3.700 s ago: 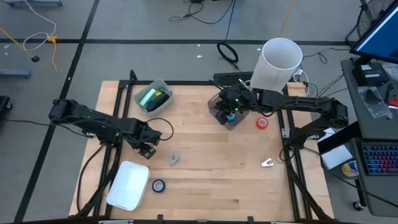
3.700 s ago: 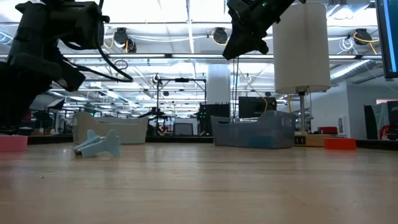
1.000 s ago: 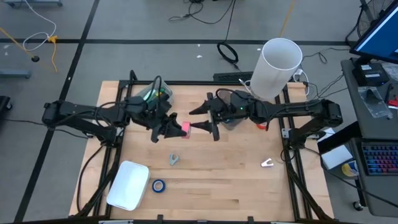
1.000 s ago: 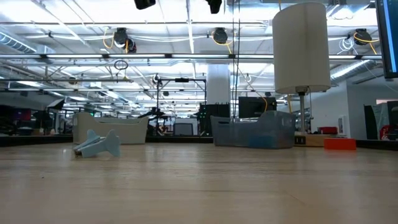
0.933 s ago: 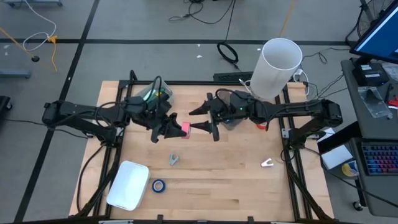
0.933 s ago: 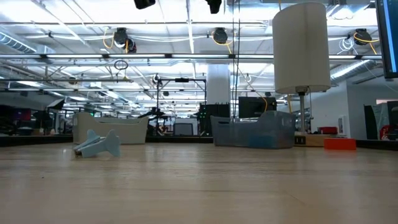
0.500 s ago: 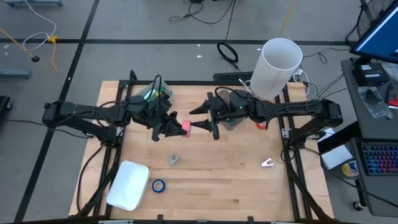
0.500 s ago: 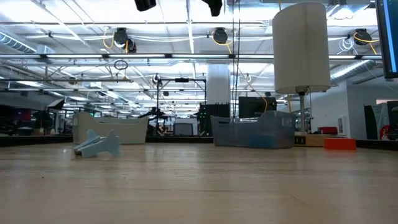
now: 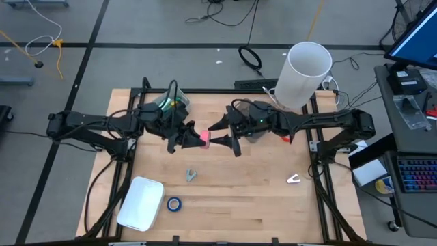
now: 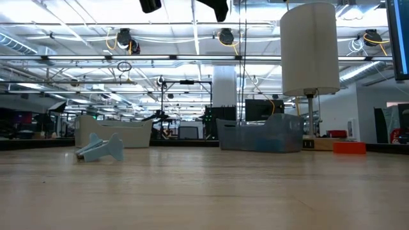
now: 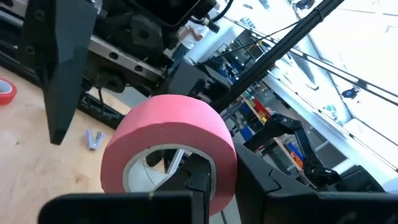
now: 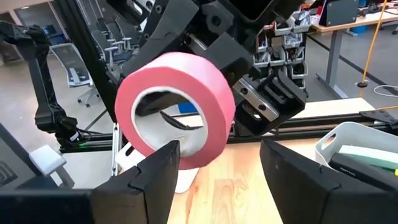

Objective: Pick and place Stapler, Stapler remover, tape
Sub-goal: Put the pink tape into the black bin

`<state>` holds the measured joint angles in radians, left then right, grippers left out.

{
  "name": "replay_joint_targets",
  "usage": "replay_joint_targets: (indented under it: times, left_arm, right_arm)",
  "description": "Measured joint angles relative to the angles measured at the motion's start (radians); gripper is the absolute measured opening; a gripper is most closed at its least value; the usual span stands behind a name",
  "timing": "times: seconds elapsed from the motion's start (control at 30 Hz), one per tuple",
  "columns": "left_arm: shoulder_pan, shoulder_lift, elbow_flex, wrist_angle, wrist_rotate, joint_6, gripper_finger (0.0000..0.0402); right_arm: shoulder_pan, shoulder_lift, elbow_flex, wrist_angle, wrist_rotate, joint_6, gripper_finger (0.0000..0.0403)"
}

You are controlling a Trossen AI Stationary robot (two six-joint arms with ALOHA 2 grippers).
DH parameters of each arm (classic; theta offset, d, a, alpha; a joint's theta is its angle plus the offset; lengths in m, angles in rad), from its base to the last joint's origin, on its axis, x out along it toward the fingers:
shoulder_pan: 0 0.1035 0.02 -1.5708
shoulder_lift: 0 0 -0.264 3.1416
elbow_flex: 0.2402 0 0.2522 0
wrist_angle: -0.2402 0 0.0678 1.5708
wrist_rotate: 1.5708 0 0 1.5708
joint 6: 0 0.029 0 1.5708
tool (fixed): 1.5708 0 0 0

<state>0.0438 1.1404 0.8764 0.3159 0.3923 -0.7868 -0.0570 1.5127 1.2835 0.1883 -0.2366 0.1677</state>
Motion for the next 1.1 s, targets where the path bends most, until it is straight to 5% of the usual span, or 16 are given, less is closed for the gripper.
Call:
replay_joint_targets:
  times: [0.5, 0.67, 0.9, 1.1]
  left_arm:
    - [0.001, 0.001, 0.000, -0.009, 0.002, -0.027, 0.0050]
    - [0.001, 0.001, -0.001, -0.021, 0.000, -0.032, 0.0053]
    - [0.001, 0.002, -0.002, -0.059, -0.005, -0.018, 0.0055]
    - [0.002, -0.006, 0.000, -0.121, -0.011, 0.031, 0.0056]
  right_arm:
    - [-0.002, 0.024, 0.000, 0.039, 0.027, 0.003, 0.0198]
    - [-0.002, 0.055, 0.003, 0.056, 0.022, 0.005, 0.0150]
    - [-0.002, 0.057, 0.002, 0.053, 0.027, -0.007, 0.0030]
    - [-0.004, 0.057, 0.002, 0.020, 0.076, 0.001, 0.0028]
